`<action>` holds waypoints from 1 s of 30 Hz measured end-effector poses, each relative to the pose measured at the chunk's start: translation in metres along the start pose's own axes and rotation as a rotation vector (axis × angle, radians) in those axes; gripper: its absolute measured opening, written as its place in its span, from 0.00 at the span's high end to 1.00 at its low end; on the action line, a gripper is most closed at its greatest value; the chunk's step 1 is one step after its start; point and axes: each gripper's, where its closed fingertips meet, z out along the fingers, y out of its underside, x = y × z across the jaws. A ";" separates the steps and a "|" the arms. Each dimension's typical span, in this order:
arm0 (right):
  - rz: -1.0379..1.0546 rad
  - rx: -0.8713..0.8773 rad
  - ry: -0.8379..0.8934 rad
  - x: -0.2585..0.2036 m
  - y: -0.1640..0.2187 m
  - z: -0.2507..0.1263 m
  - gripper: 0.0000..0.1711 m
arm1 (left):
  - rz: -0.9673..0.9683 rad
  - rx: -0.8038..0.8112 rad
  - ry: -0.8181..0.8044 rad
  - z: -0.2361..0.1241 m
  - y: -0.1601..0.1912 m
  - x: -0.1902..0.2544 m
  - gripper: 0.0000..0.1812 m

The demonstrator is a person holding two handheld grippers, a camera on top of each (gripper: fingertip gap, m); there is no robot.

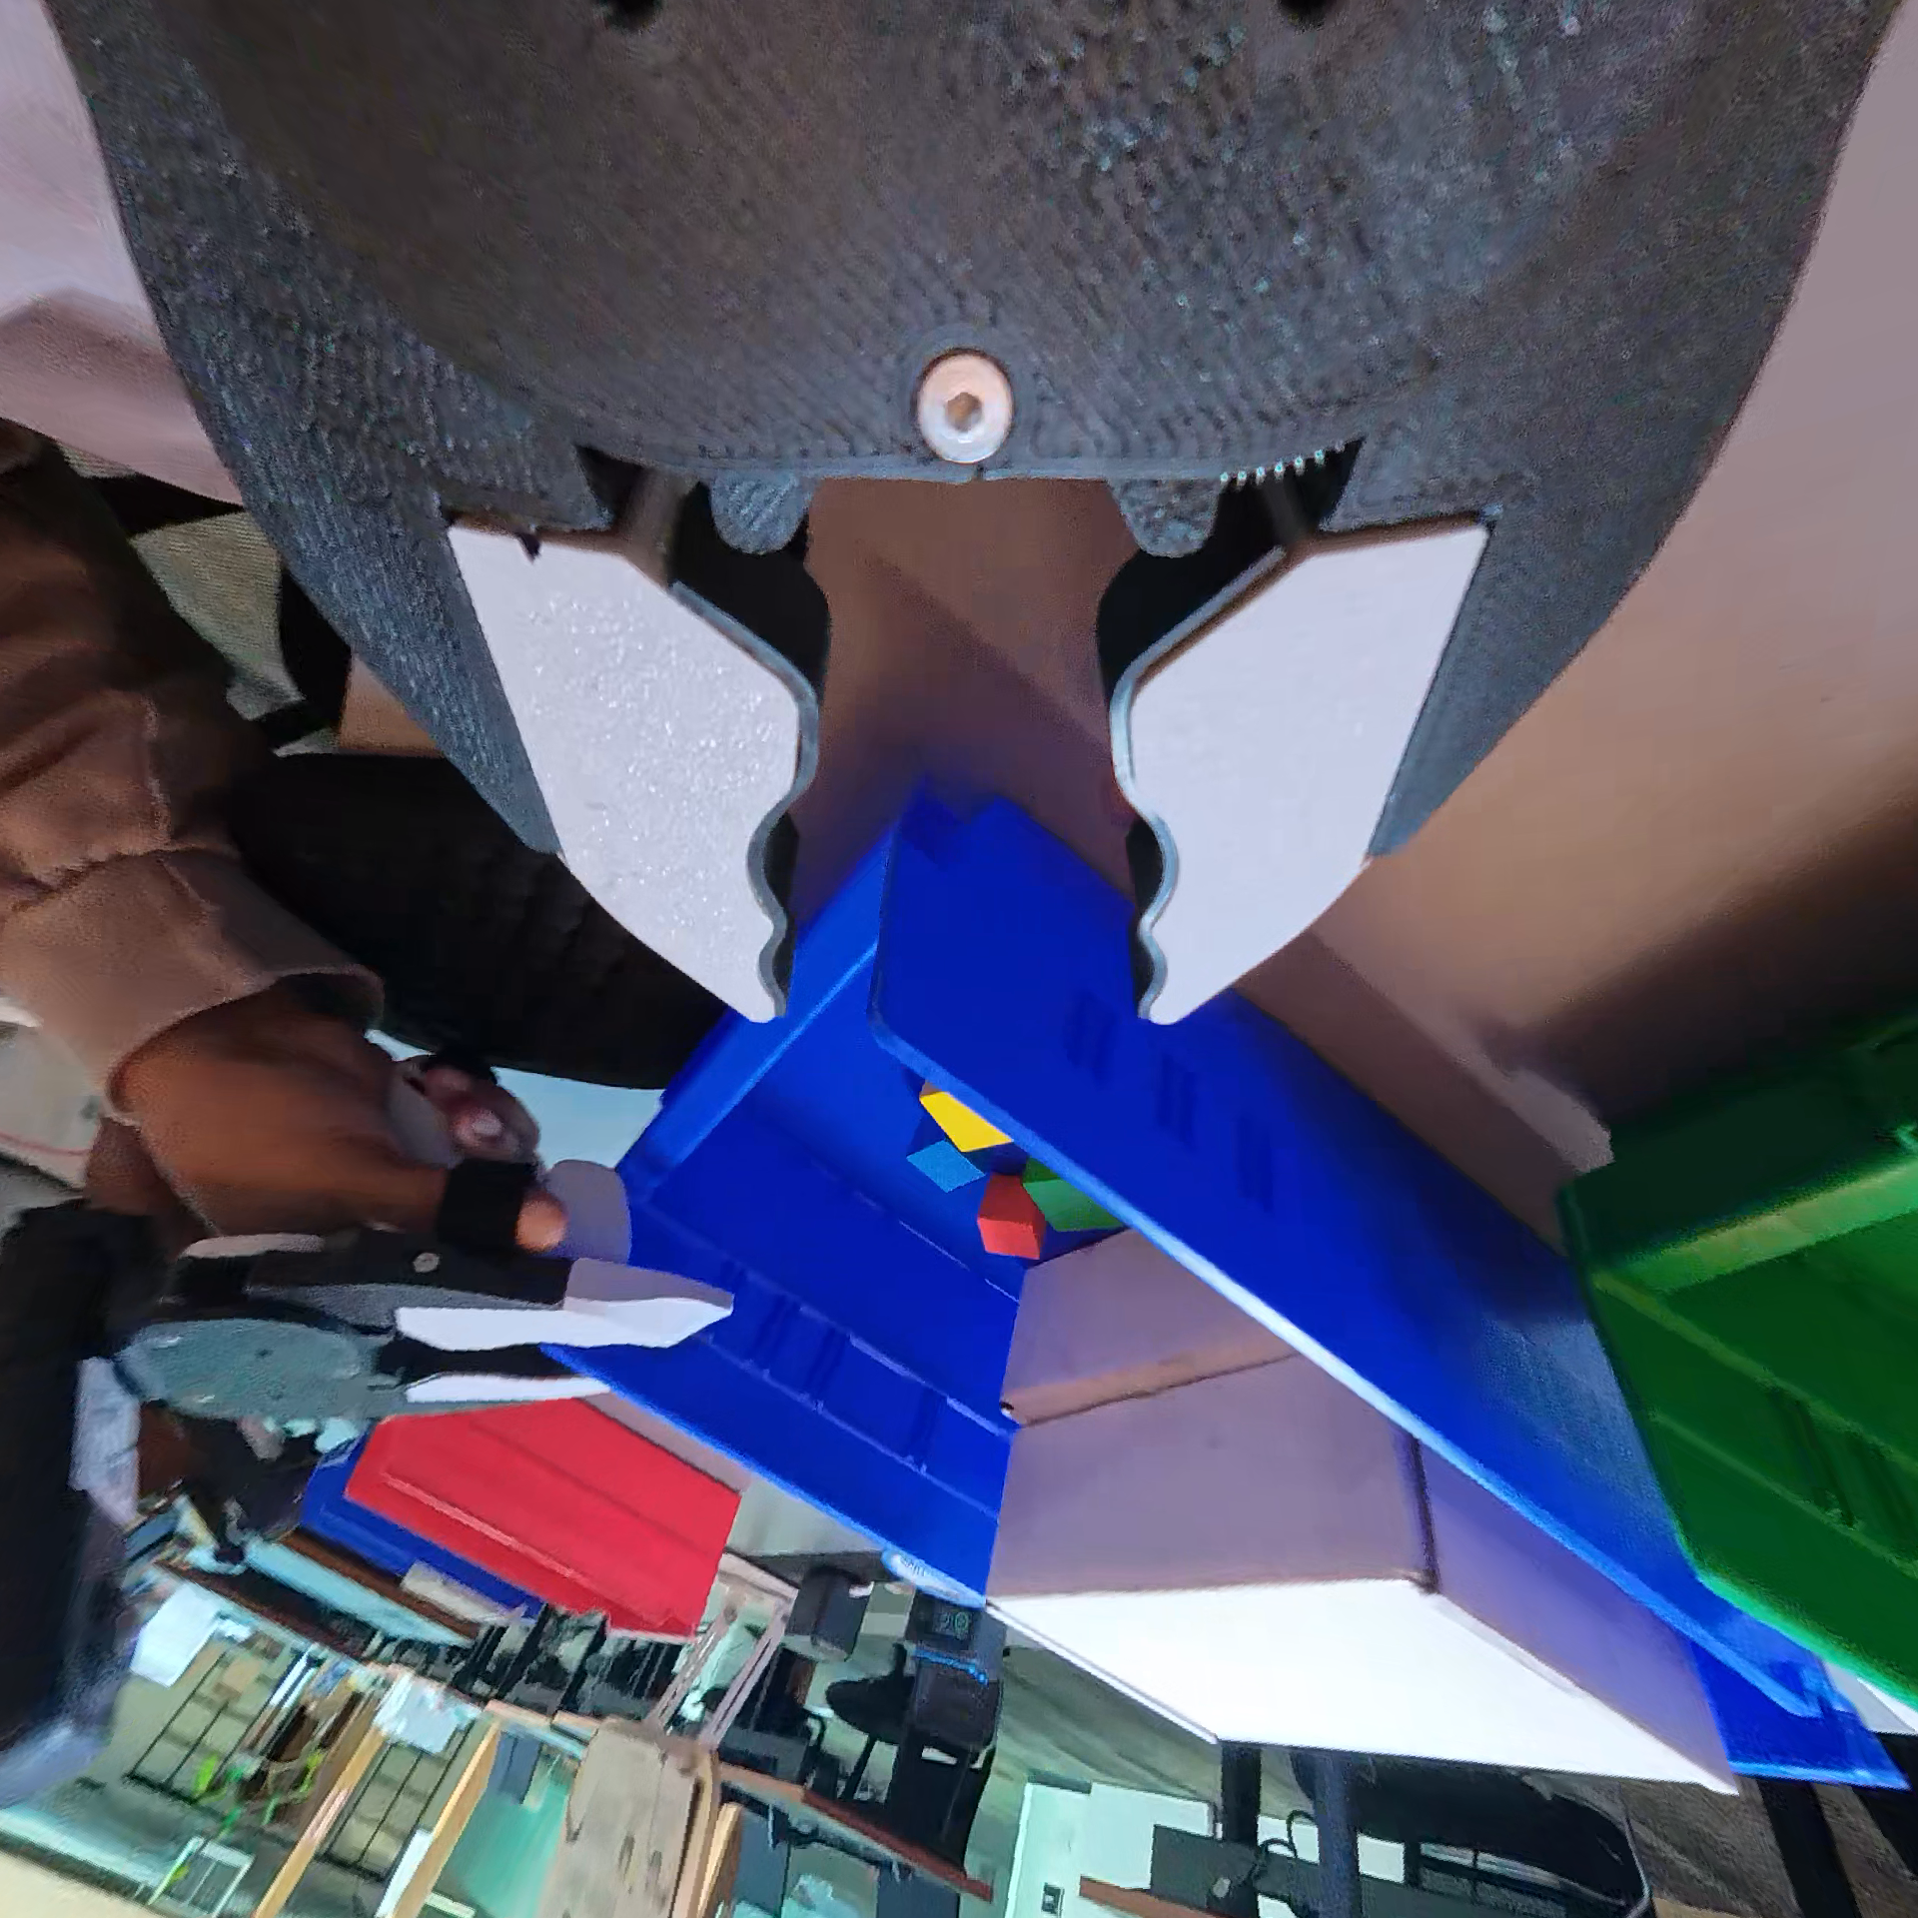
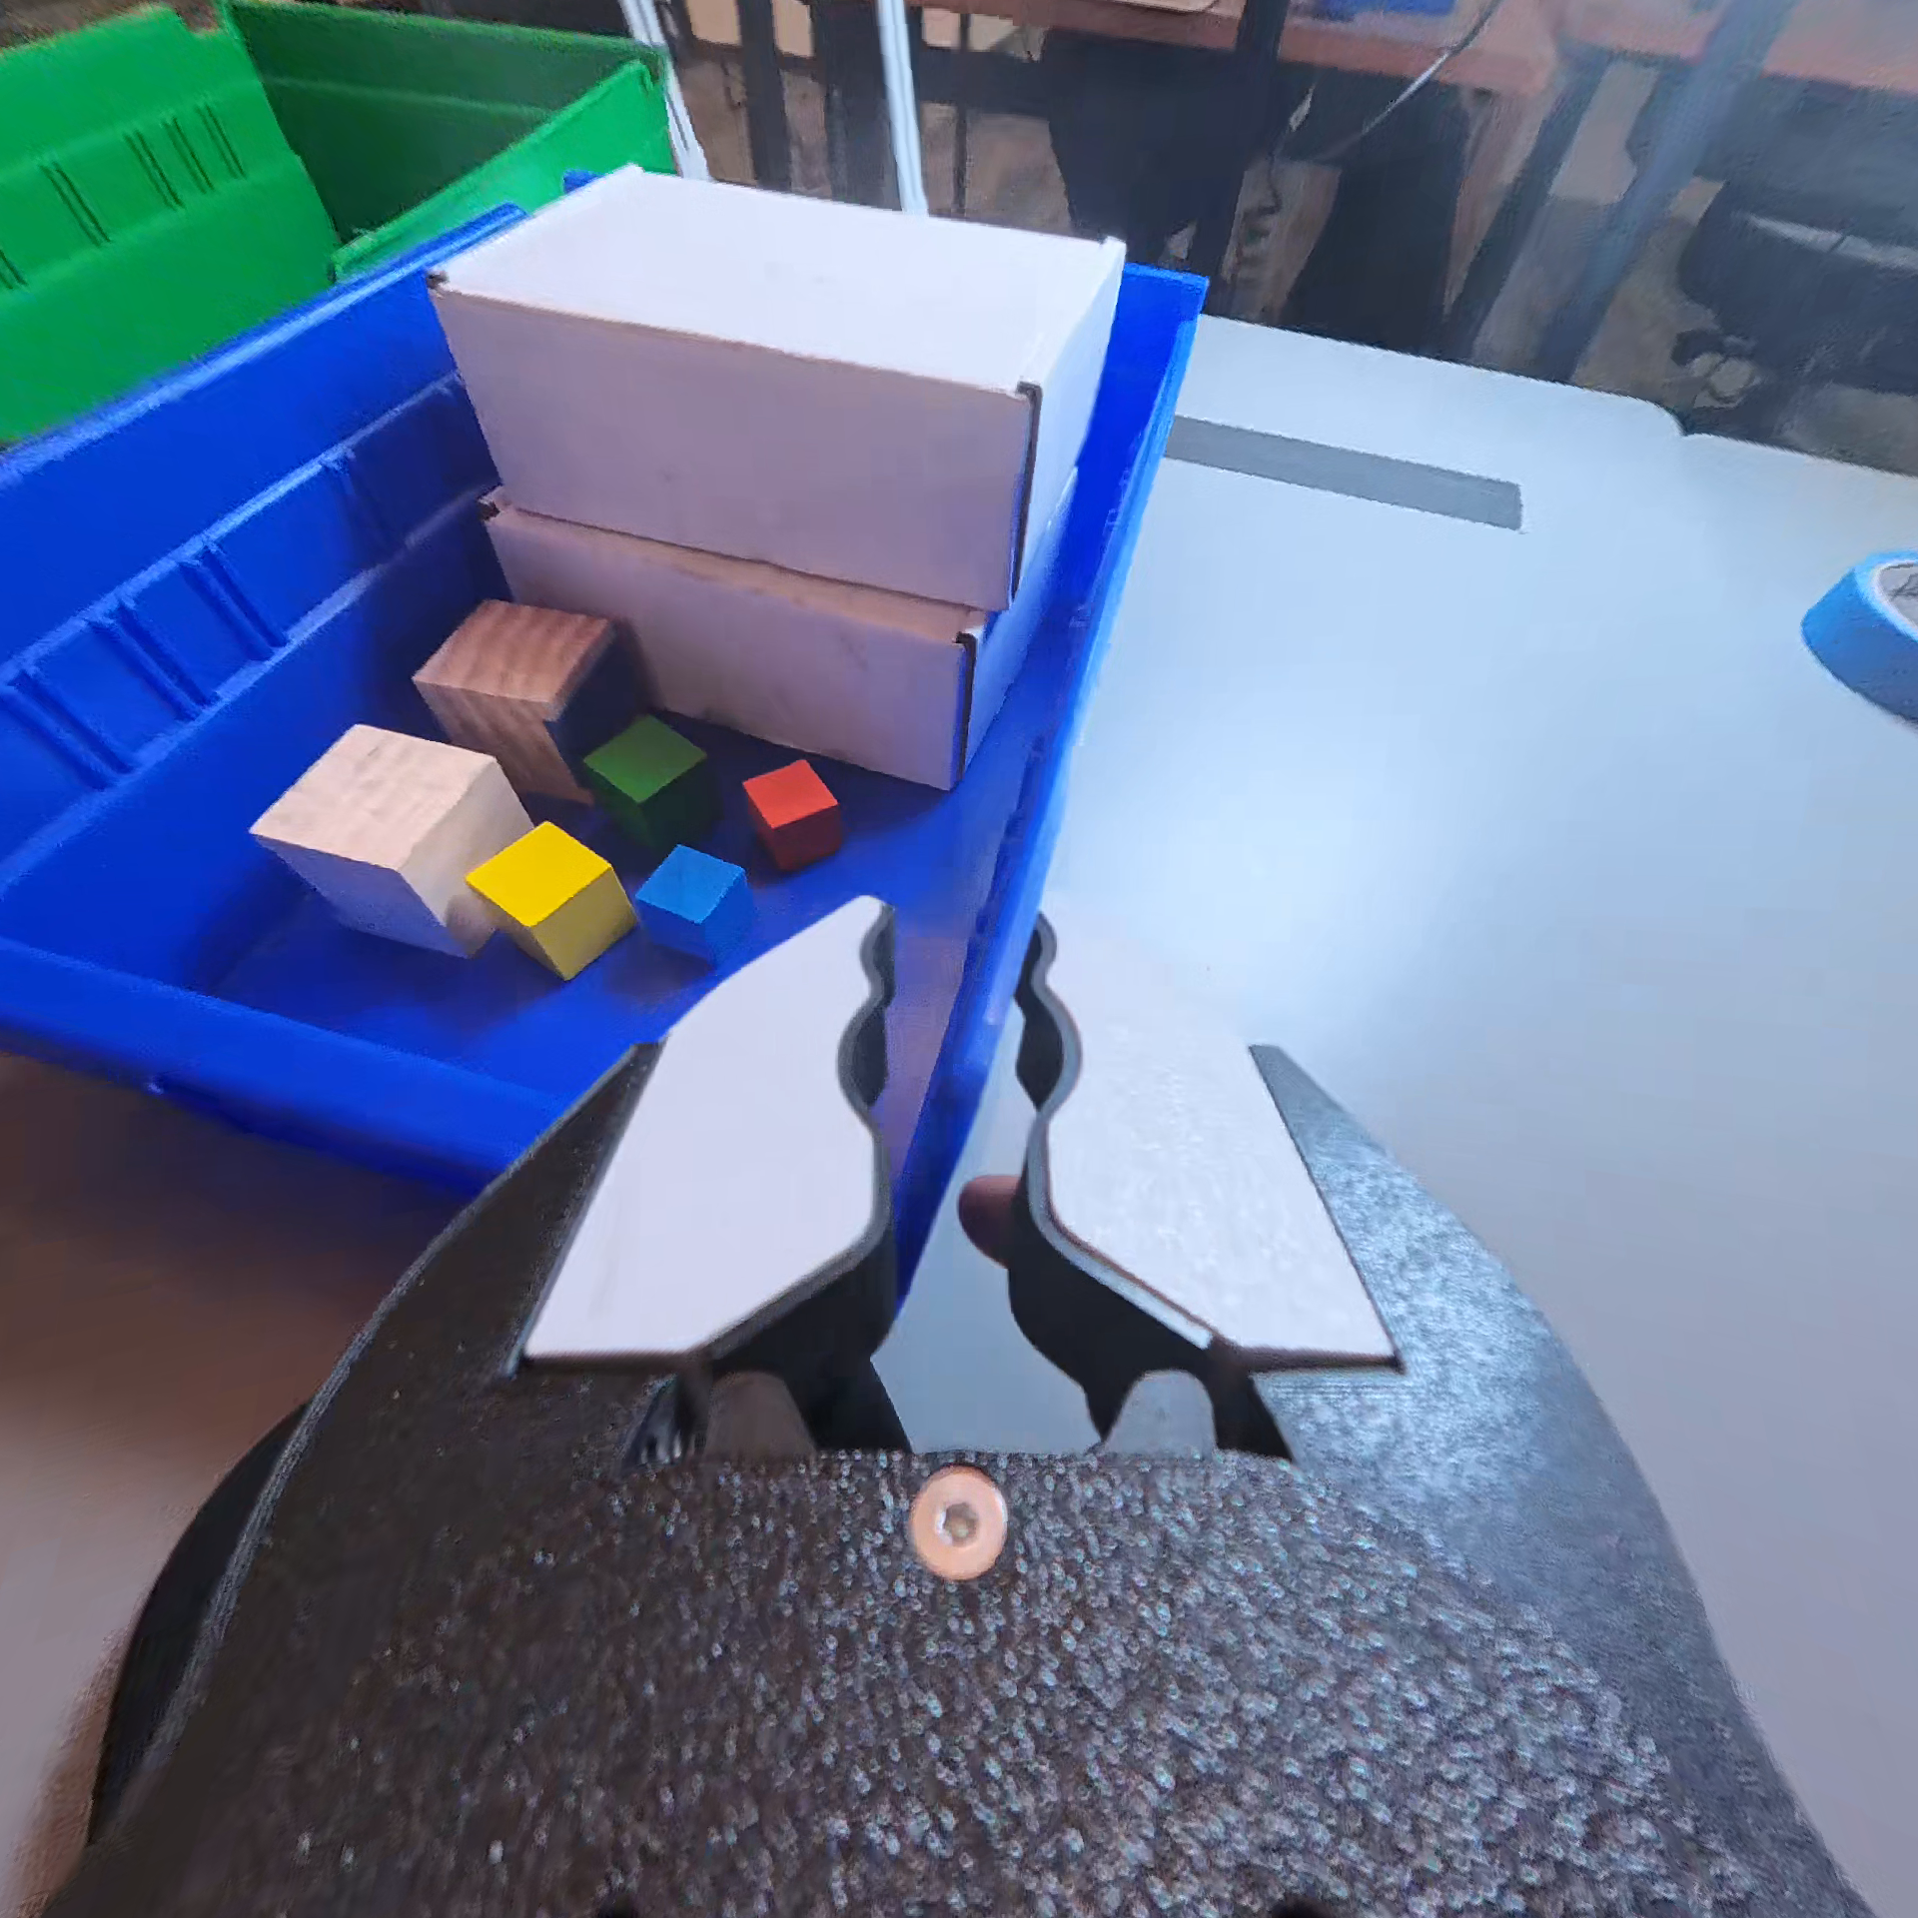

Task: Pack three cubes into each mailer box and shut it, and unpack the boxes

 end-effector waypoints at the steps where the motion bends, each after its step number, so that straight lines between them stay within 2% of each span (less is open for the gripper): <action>1: -0.022 -0.004 0.035 0.000 0.000 -0.001 0.90 | 0.016 -0.002 -0.034 0.006 0.001 -0.002 0.67; 2: -0.039 0.000 0.055 -0.001 -0.001 -0.002 0.92 | 0.042 0.018 -0.092 0.010 -0.001 -0.009 0.73; 5: -0.029 0.021 0.074 -0.002 -0.001 -0.006 0.95 | 0.172 0.022 -0.171 0.014 -0.005 -0.013 0.80; 10: -0.063 0.081 0.174 0.001 -0.008 -0.024 0.97 | 0.330 0.015 -0.229 0.012 -0.007 -0.005 0.85; 16: -0.041 0.232 0.203 -0.014 -0.046 -0.060 0.97 | 0.436 0.148 -0.269 -0.021 -0.055 0.011 0.87; 23: -0.124 0.376 0.073 -0.073 -0.131 -0.054 0.96 | 0.485 0.242 -0.437 -0.102 -0.106 -0.012 0.88; 27: -0.150 0.441 -0.060 -0.138 -0.181 -0.031 0.96 | 0.480 0.272 -0.563 -0.170 -0.127 -0.047 0.87; 30: -0.160 0.455 -0.177 -0.197 -0.207 -0.008 0.96 | 0.465 0.263 -0.658 -0.226 -0.130 -0.076 0.87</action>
